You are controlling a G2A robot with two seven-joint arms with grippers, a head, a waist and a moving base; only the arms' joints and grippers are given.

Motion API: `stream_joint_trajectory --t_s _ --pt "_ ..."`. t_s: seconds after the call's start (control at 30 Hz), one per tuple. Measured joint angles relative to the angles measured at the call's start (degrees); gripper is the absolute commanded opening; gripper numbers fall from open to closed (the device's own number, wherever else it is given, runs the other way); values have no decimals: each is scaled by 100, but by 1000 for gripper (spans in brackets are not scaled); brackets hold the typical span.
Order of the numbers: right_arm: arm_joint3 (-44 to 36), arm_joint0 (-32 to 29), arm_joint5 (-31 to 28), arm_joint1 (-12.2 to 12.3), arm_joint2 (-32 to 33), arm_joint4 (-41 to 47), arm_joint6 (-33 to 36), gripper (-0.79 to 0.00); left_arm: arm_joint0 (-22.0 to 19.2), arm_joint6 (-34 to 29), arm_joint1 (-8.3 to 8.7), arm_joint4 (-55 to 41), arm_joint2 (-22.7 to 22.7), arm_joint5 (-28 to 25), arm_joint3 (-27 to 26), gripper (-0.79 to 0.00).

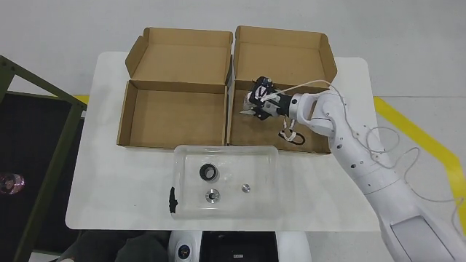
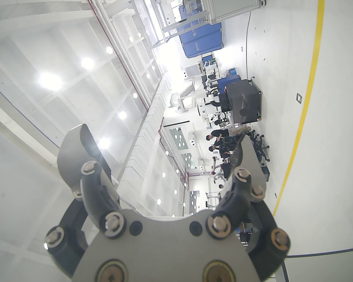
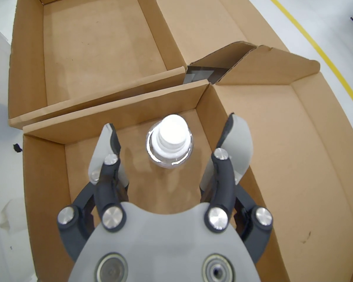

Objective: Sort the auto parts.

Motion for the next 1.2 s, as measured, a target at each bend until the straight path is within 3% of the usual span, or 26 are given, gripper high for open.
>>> stream_joint_trajectory --t_s 0.57,0.83,1.2 --pt "-2389 -1063 -689 363 966 709 1129 0 0 0 0 0 0 0 0 0" --pt "-3368 -1662 -979 510 1064 955 1877 0 0 0 0 0 0 0 0 0" --pt "-4089 -2388 -1062 653 1019 595 2248 0 0 0 0 0 0 0 0 0"
